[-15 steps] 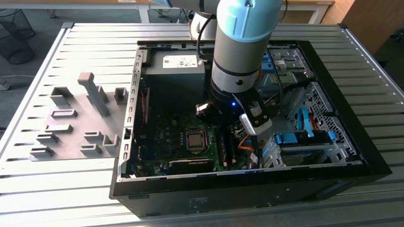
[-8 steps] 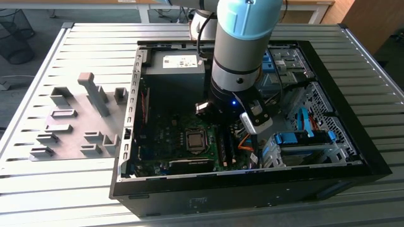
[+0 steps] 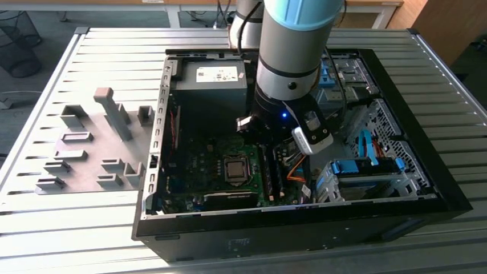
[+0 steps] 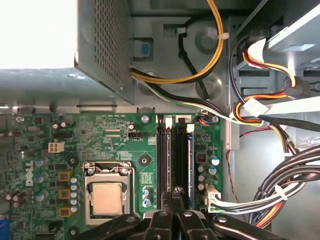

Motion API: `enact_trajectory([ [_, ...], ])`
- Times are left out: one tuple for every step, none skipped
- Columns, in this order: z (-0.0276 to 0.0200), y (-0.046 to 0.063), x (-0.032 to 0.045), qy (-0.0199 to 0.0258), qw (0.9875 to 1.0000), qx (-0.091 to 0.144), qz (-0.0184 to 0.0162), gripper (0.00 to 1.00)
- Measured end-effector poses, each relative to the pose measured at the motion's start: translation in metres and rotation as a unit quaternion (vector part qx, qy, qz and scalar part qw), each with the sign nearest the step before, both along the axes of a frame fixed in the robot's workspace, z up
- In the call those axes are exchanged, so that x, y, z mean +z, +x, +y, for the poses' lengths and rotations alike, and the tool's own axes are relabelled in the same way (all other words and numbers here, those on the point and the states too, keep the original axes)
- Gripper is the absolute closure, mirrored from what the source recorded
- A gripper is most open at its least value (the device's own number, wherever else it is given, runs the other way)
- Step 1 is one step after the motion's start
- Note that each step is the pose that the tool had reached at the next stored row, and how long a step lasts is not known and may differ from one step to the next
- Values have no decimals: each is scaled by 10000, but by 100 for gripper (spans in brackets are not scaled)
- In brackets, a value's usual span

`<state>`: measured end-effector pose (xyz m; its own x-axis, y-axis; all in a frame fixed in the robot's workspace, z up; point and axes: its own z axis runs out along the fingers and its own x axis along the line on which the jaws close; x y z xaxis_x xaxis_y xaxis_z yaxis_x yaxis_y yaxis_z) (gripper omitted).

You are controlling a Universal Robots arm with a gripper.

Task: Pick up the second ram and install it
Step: 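Insert the second ram into the second slot, then press down the second ram until it locks into place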

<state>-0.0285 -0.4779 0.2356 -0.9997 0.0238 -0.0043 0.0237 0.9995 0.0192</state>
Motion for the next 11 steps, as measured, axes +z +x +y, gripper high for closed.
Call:
enact_trajectory([
  [0, 0, 0, 0, 10000, 0, 0, 89],
  [0, 0, 0, 0, 10000, 0, 0, 89],
  [0, 0, -8, 1, 10000, 0, -2, 89],
  [0, 1, -24, 0, 10000, 1, -3, 89],
  [0, 2, -42, 0, 10000, 0, -5, 89],
  [0, 2, -60, -1, 10000, 0, -5, 89],
  [0, 2, -74, -1, 10000, 0, -5, 89],
  [0, 2, -84, 0, 10000, 0, -5, 89],
  [0, 2, -93, 0, 10000, 0, -5, 89],
  [0, 2, -102, 0, 10000, 0, -5, 89],
  [0, 2, -112, 0, 10000, 0, -5, 89],
])
